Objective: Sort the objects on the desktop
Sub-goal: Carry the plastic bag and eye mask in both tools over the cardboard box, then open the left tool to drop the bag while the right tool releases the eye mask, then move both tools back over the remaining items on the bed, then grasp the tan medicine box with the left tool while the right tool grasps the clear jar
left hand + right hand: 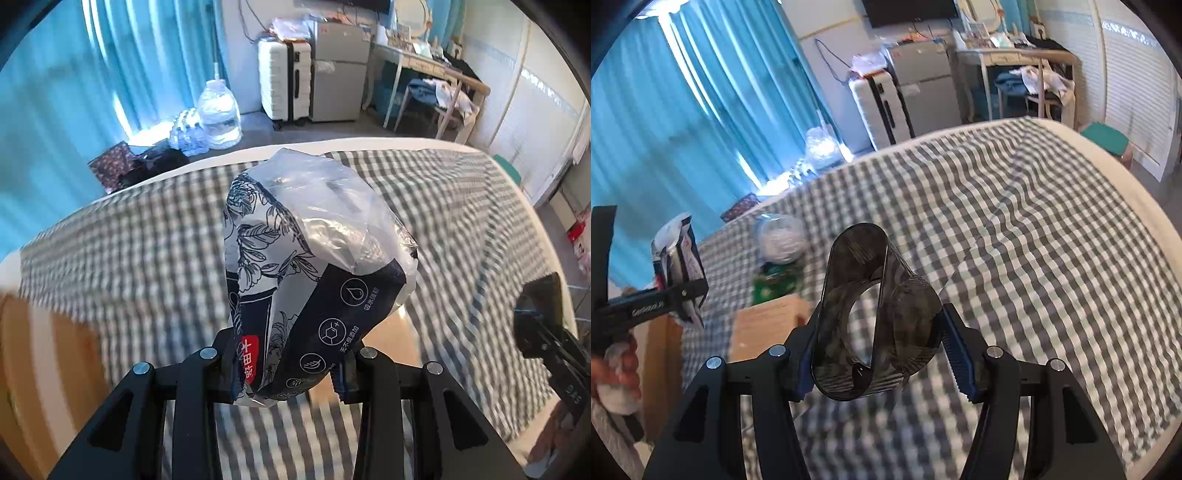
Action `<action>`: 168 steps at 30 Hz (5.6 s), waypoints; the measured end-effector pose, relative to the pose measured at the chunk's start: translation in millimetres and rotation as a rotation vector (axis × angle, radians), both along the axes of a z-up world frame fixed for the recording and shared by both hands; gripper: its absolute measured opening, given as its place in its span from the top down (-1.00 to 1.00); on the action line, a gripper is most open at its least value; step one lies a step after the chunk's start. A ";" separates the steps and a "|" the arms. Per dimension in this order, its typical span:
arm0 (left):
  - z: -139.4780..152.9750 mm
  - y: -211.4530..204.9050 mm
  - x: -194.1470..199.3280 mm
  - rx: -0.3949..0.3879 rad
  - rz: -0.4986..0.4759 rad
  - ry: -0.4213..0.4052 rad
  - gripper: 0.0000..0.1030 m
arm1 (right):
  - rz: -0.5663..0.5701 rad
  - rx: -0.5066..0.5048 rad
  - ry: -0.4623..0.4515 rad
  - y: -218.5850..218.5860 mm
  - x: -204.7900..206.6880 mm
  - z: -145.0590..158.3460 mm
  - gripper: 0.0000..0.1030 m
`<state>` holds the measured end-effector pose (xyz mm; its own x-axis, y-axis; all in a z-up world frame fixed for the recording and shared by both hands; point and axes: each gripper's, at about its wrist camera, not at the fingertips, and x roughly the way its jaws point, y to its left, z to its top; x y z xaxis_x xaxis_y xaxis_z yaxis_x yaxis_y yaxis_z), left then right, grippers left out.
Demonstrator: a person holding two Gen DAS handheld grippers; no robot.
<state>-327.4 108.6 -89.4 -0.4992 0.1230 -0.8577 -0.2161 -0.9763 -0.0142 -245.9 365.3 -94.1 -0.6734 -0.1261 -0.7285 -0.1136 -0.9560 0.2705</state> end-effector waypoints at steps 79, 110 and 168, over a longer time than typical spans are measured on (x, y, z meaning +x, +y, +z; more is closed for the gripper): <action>51.0 -312.6 91.3 -0.057 0.558 0.036 -1.00 | 0.481 -0.022 0.034 -337.2 45.5 58.4 -0.62; 50.1 -36.5 192.8 0.005 0.271 0.019 -1.00 | 0.087 0.068 0.205 -58.2 126.4 119.0 -0.70; -92.4 -56.0 19.4 0.087 0.283 -0.131 -0.57 | 0.326 0.070 0.012 -64.6 -66.4 -14.5 -0.69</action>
